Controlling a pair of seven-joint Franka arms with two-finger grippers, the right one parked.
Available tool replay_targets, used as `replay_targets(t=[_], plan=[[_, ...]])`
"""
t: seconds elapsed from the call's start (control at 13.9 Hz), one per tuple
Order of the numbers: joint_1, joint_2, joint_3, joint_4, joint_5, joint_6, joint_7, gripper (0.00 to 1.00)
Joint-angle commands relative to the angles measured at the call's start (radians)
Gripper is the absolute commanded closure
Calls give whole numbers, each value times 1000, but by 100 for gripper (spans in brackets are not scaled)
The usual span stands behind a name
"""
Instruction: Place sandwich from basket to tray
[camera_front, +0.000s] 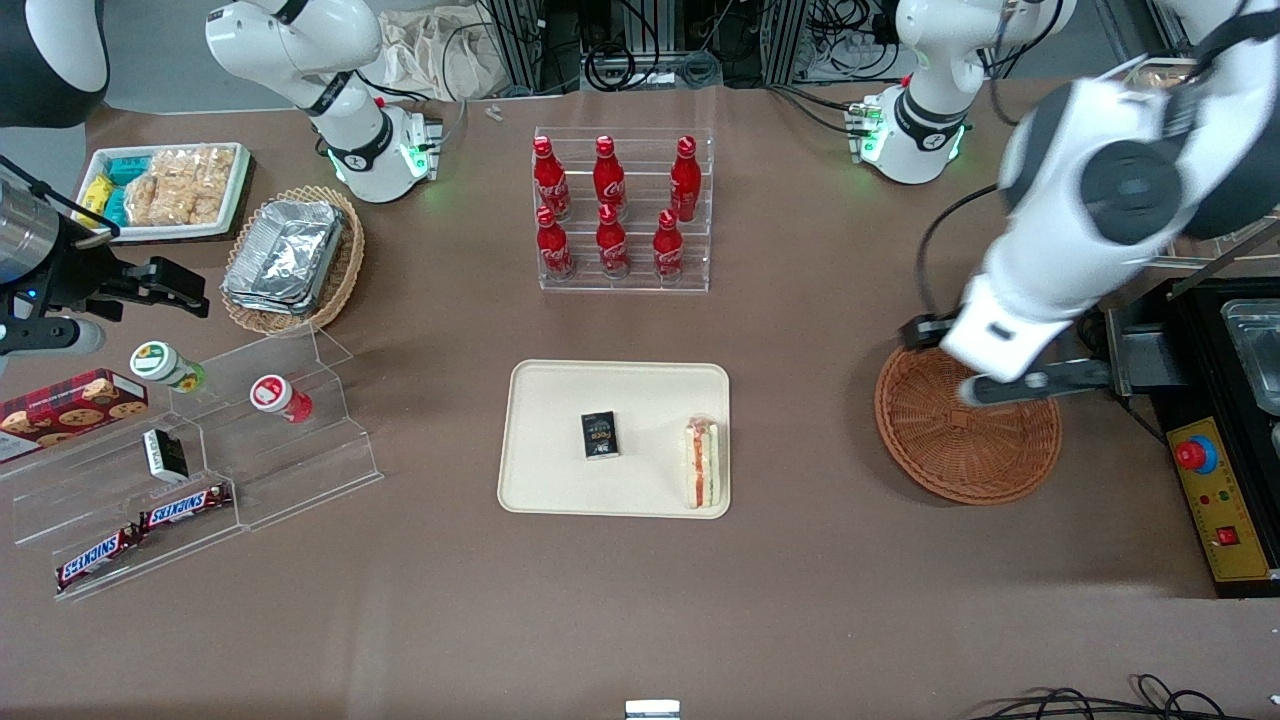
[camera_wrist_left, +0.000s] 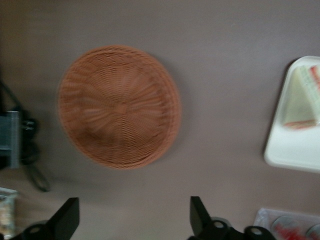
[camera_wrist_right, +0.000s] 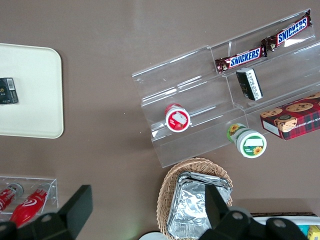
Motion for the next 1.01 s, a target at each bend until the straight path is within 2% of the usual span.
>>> replay_targets(t=[0.0, 0.5, 0.58, 0.65, 0.79, 0.94], plan=[[117, -27, -10, 31, -31, -99, 226, 1], [129, -2, -6, 45, -29, -88, 242, 1], [113, -2, 25, 37, -29, -77, 245, 1], [52, -11, 102, 28, -34, -70, 251, 1], [-140, -25, 334, 29, -104, -62, 252, 1], [-170, -16, 359, 34, -104, -59, 249, 1]])
